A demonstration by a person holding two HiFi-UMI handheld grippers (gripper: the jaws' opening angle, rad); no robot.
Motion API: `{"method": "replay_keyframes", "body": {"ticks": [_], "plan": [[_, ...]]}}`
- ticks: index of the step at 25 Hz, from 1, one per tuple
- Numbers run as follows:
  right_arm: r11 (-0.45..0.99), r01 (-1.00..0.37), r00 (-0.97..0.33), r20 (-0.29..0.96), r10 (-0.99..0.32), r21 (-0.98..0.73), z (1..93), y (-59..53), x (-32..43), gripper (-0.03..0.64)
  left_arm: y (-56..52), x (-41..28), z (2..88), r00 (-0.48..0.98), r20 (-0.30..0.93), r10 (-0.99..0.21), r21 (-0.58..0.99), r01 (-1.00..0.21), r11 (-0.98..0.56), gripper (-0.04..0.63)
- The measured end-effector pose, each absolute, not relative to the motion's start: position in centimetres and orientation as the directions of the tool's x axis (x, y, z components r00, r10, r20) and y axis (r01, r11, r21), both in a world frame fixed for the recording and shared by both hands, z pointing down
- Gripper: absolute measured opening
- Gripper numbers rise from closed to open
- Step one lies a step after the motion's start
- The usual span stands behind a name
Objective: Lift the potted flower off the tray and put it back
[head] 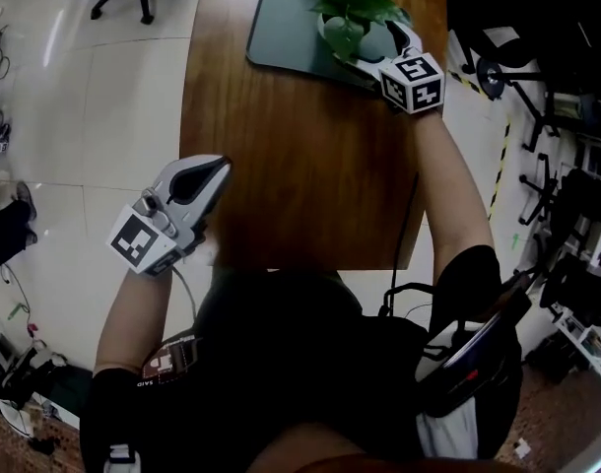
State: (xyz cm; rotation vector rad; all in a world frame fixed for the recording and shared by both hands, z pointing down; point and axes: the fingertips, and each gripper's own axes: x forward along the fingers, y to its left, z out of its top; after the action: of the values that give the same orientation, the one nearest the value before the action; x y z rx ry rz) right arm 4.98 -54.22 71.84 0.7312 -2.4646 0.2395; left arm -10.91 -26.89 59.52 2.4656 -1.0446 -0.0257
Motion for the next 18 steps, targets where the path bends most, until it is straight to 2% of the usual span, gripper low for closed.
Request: {"method": "replay_keyframes", "body": {"ticks": [8,9,11,18], "plan": [[0.85,-0.527,-0.698,0.561,-0.444,0.017,74.5,-56.8,1.8,0.6,-26.2,-12.4,62.0,0.697,0.173,-0.696,0.445,-0.685,-0.576,-0.002],[0.849,-0.528,-0.695,0.562,-0.449,0.026,74.6,-56.8,1.9,0.591,-26.0,-12.3,62.1,0.696,0.174,-0.697,0.445,-0.687,-0.575,-0.002],[0.856,-0.516,-0.7,0.559,-0.445,0.035,74.7,-56.6,1.7,0.525,-25.8,-12.2,62.3,0.694,0.177,-0.697,0.448,-0.688,-0.571,-0.002],[0.861,-0.508,-0.716,0.539,-0.443,0.034,74.0,-56.4,0.7,0.515,-26.2,-13.1,62.8,0.695,0.177,-0.697,0.457,-0.685,-0.567,-0.002]]}}
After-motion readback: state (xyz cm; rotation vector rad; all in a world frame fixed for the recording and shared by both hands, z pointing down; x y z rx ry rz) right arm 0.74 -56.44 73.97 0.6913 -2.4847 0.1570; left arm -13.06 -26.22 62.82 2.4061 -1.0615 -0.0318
